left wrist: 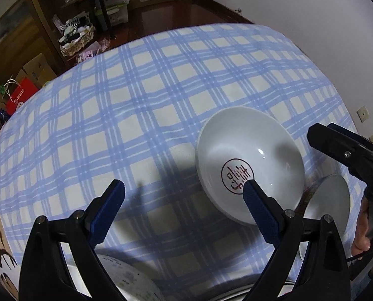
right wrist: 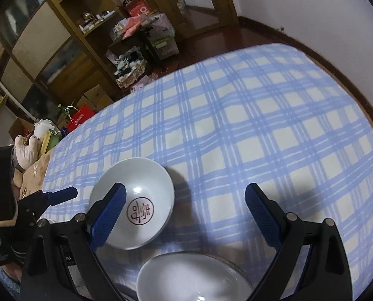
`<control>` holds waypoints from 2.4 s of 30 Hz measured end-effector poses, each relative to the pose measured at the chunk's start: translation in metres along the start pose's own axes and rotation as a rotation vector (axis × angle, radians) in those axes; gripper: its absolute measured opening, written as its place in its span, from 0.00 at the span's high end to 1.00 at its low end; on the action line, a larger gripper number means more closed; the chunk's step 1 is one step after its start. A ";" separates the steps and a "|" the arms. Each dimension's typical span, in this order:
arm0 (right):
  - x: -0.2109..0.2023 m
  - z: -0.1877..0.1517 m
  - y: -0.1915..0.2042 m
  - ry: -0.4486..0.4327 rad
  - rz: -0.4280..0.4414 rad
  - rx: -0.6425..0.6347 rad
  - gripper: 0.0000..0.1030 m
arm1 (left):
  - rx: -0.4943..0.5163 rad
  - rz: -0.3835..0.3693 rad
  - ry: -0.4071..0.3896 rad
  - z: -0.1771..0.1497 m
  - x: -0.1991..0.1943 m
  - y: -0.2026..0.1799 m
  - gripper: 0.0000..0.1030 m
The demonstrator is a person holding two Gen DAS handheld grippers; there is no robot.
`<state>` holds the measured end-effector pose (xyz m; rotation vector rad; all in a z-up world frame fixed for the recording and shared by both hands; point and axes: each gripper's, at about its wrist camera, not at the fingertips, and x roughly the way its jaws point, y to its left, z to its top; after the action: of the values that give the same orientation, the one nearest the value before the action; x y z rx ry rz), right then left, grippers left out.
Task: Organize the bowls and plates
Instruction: 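Move both grippers to the white bowl with red printed character, then close both grippers on the printed bowl's rim and lift it, then carry the printed bowl over the plain white bowl and lower it inside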
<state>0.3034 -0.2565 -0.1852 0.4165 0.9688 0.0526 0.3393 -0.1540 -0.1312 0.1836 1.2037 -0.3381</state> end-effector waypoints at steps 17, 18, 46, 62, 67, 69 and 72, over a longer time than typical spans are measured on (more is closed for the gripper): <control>0.023 -0.007 0.007 0.031 -0.068 -0.064 0.25 | -0.046 -0.018 -0.006 -0.002 0.015 0.001 0.71; 0.023 -0.007 0.008 0.031 -0.060 -0.063 0.25 | -0.046 -0.036 -0.004 -0.003 0.014 0.000 0.73; -0.021 -0.027 0.055 0.008 0.033 -0.083 0.93 | -0.092 -0.088 -0.050 -0.025 -0.049 0.010 0.91; -0.074 -0.047 0.124 -0.053 0.067 -0.174 0.93 | -0.164 -0.056 -0.095 -0.067 -0.124 0.044 0.90; -0.083 -0.064 0.148 -0.056 0.077 -0.200 0.93 | -0.166 -0.016 -0.106 -0.087 -0.142 0.056 0.90; -0.085 -0.071 0.154 -0.054 0.083 -0.209 0.93 | -0.180 -0.015 -0.106 -0.096 -0.148 0.061 0.90; -0.087 -0.082 0.165 -0.043 0.102 -0.224 0.93 | -0.199 -0.003 -0.118 -0.110 -0.159 0.070 0.91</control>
<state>0.2106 -0.0983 -0.0972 0.2591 0.8883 0.2411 0.2172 -0.0285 -0.0243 -0.0104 1.1133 -0.2266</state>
